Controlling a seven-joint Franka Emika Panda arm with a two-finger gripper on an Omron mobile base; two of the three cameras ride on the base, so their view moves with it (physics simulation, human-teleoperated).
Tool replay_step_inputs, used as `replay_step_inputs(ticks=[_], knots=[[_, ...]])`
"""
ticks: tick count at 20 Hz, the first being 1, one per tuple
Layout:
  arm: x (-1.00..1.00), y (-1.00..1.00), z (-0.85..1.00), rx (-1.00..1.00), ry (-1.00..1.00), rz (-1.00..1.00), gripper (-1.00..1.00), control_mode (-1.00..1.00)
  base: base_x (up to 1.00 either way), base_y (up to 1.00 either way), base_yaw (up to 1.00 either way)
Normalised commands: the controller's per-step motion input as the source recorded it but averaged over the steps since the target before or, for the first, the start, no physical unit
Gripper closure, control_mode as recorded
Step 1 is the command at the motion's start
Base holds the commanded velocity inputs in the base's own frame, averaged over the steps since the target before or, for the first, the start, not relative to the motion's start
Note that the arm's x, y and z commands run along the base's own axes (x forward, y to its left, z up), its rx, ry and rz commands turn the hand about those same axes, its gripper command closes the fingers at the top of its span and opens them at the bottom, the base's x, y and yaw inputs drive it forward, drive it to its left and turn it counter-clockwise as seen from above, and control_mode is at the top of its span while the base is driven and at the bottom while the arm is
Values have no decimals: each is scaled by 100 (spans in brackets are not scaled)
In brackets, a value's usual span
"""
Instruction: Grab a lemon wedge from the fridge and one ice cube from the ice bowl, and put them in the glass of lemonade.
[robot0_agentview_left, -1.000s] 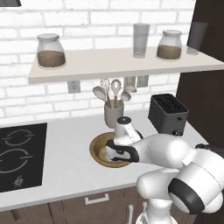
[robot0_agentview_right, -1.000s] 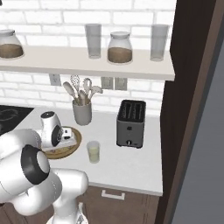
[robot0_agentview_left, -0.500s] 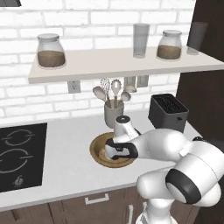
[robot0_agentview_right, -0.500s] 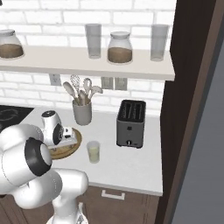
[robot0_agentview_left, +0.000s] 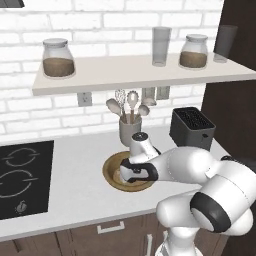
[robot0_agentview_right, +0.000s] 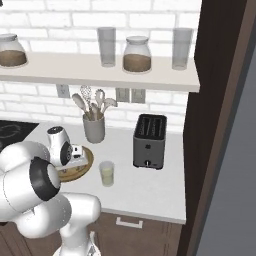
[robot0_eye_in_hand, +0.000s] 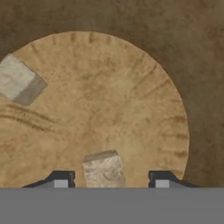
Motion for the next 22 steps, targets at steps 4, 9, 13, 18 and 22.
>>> replay_step_inputs(ticks=[4, 9, 13, 18, 22], knots=[[-1, 0, 0, 0, 0, 0, 100, -100, 0, 0, 0], [-1, -2, 10, 0, -4, -1, 100, -100, 0, 0, 0], [-19, -47, 88, 1, -13, -11, 100, -100, 0, 0, 0], [-20, -87, 87, 0, -3, -21, 100, -100, 0, 0, 0], [0, -90, 16, -3, 0, -28, 100, -100, 0, 0, 0]])
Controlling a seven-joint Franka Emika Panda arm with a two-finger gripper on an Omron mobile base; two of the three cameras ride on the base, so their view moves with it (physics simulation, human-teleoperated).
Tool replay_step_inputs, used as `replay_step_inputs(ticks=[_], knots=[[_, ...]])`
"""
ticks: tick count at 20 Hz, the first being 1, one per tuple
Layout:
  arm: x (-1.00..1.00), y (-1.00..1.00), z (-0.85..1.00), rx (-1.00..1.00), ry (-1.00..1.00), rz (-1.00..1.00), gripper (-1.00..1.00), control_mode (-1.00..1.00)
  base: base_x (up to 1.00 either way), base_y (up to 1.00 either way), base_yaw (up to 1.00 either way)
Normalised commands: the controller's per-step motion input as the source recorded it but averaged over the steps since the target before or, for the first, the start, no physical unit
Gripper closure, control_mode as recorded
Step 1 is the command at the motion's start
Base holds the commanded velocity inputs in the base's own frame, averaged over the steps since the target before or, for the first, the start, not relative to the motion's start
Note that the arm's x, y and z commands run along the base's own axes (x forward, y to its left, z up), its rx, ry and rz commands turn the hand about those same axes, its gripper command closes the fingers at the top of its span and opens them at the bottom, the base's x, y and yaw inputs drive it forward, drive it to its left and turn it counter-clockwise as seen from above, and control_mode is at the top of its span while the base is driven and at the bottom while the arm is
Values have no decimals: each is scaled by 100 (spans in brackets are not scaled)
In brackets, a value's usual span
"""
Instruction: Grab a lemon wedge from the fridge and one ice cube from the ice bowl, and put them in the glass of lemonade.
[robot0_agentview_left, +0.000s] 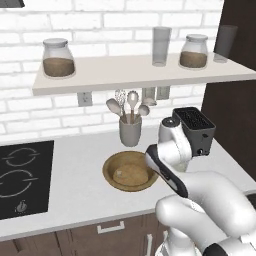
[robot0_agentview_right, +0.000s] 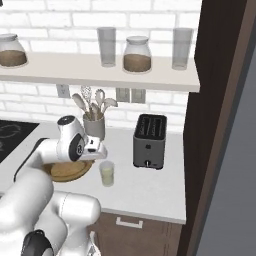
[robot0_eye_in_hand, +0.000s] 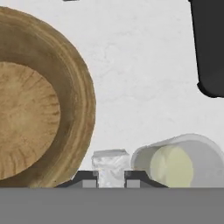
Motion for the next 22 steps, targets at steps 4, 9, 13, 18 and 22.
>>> replay_step_inputs(ticks=[4, 9, 13, 18, 22], knots=[[3, -74, 0, 0, 1, -25, 100, -100, 0, 0, 0], [25, -15, 13, 0, 0, -2, 100, -100, 0, 0, 0], [9, 1, 51, 0, 0, 0, 100, -100, 0, 0, 0], [3, 10, 45, -1, 3, -1, 100, -100, 0, 0, 0], [-9, -1, -39, -6, 13, -4, 100, -100, 0, 0, 0]])
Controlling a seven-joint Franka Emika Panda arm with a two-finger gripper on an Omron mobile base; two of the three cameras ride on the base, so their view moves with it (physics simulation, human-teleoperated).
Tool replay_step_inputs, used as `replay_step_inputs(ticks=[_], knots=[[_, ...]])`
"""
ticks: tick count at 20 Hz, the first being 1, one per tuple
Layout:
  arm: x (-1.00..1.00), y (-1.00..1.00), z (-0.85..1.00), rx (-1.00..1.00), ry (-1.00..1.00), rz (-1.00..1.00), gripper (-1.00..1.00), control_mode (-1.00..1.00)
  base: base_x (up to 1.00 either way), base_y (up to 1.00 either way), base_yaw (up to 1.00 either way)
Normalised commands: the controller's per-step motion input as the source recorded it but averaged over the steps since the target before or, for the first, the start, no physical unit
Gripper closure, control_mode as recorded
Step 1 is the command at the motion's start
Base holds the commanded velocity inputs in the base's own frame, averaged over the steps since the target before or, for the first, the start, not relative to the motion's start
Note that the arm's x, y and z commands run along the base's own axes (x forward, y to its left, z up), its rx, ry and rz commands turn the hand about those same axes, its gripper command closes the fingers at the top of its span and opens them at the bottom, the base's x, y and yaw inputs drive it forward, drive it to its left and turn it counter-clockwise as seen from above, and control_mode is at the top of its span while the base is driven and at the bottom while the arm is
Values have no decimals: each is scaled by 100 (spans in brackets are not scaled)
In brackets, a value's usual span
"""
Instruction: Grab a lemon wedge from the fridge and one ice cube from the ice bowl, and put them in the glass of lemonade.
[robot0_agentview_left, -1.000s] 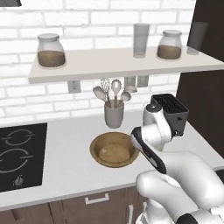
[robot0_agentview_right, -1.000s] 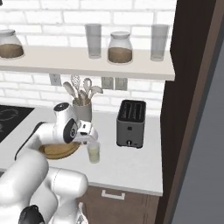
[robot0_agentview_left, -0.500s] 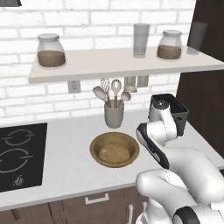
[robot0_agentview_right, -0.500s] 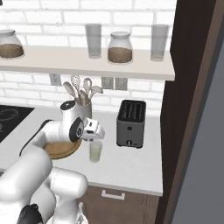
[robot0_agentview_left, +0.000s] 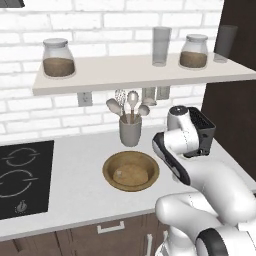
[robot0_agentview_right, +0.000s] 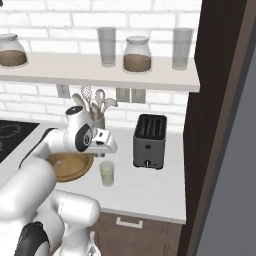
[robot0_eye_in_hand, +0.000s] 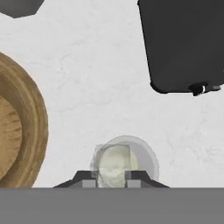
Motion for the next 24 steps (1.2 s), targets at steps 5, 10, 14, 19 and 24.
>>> replay_step_inputs(ticks=[5, 10, 14, 19, 24], knots=[[0, -12, -18, 0, 1, -2, 100, -100, 0, 0, 0], [-13, -31, -19, 0, 5, -1, 100, -100, 0, 0, 0], [-21, -11, -19, 0, 2, 0, 100, -100, 0, 0, 0], [3, 0, 0, 0, 0, 0, 100, -100, 0, 0, 0], [0, 0, -1, 0, 1, 0, 100, -100, 0, 0, 0]])
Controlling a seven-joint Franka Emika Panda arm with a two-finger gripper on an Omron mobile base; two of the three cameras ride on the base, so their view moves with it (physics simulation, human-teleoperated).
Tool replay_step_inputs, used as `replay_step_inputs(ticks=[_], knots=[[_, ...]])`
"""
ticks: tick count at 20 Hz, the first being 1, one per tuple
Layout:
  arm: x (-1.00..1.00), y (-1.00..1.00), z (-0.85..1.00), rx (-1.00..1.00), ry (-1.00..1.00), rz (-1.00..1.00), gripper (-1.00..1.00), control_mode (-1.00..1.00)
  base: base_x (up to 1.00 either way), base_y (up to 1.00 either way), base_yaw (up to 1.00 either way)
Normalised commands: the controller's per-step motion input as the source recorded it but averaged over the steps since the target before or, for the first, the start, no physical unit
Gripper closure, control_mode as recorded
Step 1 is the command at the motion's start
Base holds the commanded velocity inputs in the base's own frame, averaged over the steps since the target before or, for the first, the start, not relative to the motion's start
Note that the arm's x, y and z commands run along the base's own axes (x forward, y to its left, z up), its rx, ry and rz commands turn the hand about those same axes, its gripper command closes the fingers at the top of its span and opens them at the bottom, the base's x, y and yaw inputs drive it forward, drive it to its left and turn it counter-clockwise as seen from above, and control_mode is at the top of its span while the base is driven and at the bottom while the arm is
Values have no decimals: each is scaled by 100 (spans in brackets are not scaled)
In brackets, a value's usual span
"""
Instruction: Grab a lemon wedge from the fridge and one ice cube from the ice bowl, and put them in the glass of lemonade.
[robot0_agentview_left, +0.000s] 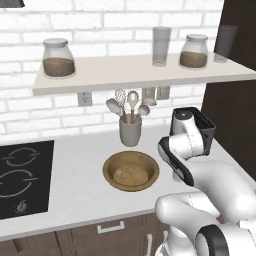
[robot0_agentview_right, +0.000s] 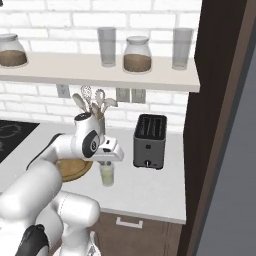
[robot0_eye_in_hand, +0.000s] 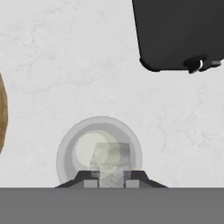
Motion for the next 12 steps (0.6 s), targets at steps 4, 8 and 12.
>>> replay_step_inputs(ticks=[4, 8, 12], knots=[[15, 0, 0, 0, 0, 0, -100, -100, 0, 0, 0], [23, 1, 8, 0, 0, 0, -100, -100, 0, 0, 0], [0, 0, 46, 0, 0, 0, -100, -100, 0, 0, 0]])
